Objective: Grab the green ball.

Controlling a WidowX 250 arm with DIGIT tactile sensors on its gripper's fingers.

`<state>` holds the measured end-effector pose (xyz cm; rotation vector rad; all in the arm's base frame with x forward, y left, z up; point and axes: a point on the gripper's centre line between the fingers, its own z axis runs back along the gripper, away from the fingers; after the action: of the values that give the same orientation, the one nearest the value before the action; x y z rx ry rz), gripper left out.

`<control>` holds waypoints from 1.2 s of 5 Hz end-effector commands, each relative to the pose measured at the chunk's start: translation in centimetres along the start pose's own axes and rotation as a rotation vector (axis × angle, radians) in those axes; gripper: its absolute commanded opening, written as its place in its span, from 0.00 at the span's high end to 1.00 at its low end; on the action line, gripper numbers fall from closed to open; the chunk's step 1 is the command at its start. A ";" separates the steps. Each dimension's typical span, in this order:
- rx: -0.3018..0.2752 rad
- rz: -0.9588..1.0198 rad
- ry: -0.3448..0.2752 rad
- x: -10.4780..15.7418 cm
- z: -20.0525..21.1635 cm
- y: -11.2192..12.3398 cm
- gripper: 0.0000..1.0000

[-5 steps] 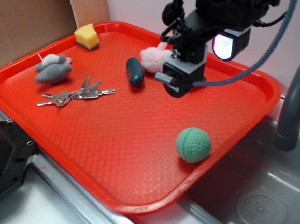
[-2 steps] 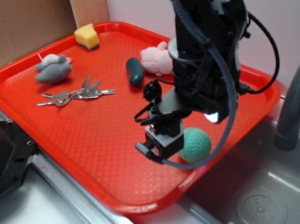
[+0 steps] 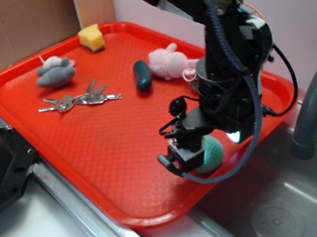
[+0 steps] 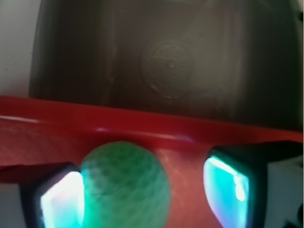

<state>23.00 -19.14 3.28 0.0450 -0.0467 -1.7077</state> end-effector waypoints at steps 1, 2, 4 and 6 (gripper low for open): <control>-0.013 0.044 -0.054 0.6 0.3 -3.3 0.07; -0.042 0.080 -0.059 0.8 0.7 -4.2 1.00; -0.109 0.152 -0.075 1.1 1.3 -5.9 1.00; -0.069 0.649 0.094 -3.1 10.5 -7.1 1.00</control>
<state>17.37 -13.15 11.95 0.0666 0.1271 -1.0361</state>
